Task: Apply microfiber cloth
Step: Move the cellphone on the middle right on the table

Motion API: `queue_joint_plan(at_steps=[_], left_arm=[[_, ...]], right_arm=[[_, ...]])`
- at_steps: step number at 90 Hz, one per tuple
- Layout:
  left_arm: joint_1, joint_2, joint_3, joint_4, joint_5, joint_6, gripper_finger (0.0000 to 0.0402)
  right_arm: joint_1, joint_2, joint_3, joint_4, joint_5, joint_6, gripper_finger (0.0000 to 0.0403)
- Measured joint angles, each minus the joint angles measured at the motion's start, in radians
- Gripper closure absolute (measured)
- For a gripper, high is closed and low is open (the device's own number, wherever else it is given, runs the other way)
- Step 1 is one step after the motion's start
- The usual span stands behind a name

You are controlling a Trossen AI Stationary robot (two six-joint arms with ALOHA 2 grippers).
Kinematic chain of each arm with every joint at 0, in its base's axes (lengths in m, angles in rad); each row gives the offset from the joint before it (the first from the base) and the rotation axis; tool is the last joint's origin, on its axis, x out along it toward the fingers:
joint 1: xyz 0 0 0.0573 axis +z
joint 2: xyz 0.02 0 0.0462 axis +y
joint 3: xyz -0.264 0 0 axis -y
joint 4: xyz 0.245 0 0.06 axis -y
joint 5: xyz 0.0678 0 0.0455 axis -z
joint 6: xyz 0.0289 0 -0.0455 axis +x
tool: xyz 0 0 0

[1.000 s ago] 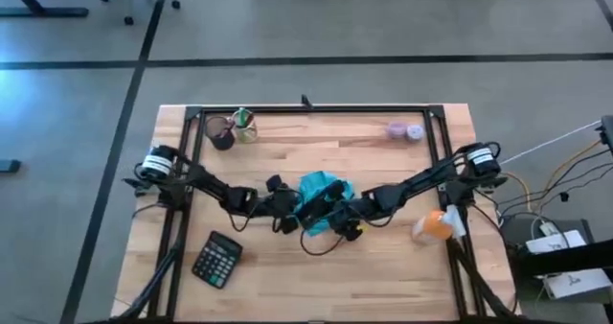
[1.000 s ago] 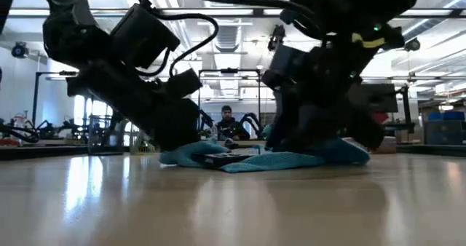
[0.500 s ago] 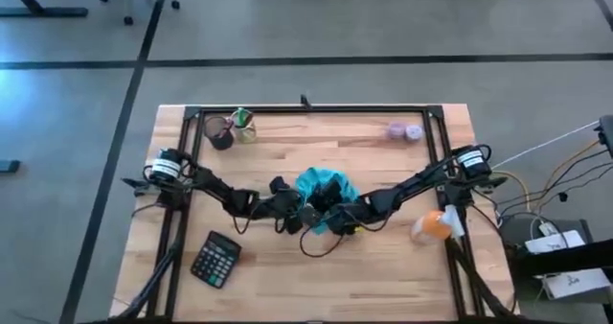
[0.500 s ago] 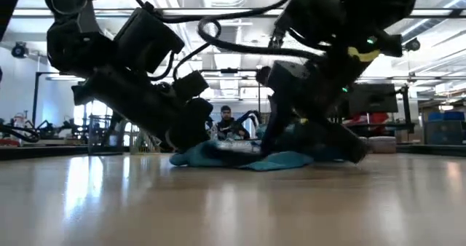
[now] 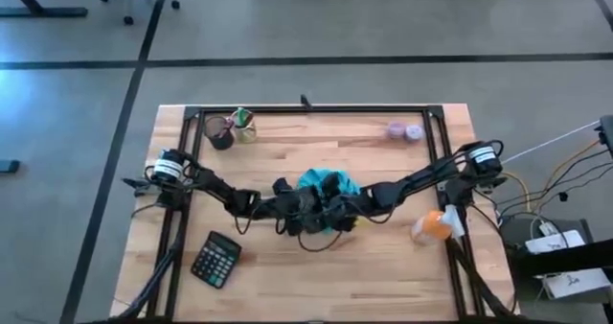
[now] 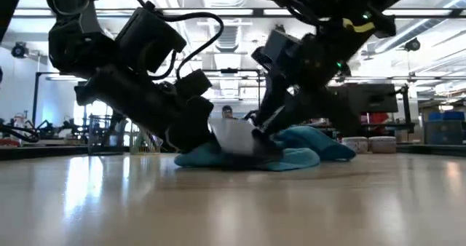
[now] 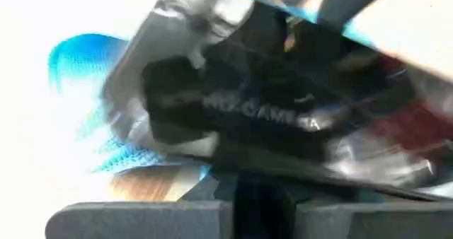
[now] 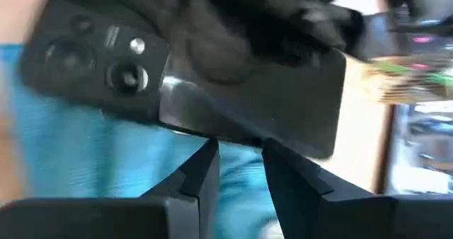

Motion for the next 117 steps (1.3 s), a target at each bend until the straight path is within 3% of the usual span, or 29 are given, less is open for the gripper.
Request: queue_joint_plan(at_steps=[33,51,66,87,117], left_arm=[[-0.001,-0.003,0.001,0.003,-0.014,-0.001,0.0381],[0.019,-0.004,0.003,-0.02,0.007,-0.091,0.0381],[0.025,-0.009,0.002,-0.024,0.057,-0.097,0.0381],[0.026,-0.037,0.003,-0.103,0.108,-0.081,0.0398],[0.059,-0.04,0.006,-0.13,0.14,-0.024,0.0401]], right_arm=[[0.005,0.06,-0.002,0.001,-0.042,0.02,0.0273],[0.043,0.096,0.0,0.004,0.098,-0.008,0.024],[0.087,0.113,-0.003,0.023,0.115,0.026,0.0222],[0.12,0.128,-0.01,0.027,0.173,0.108,0.0222],[0.122,0.133,-0.011,0.199,0.184,0.171,0.0239]])
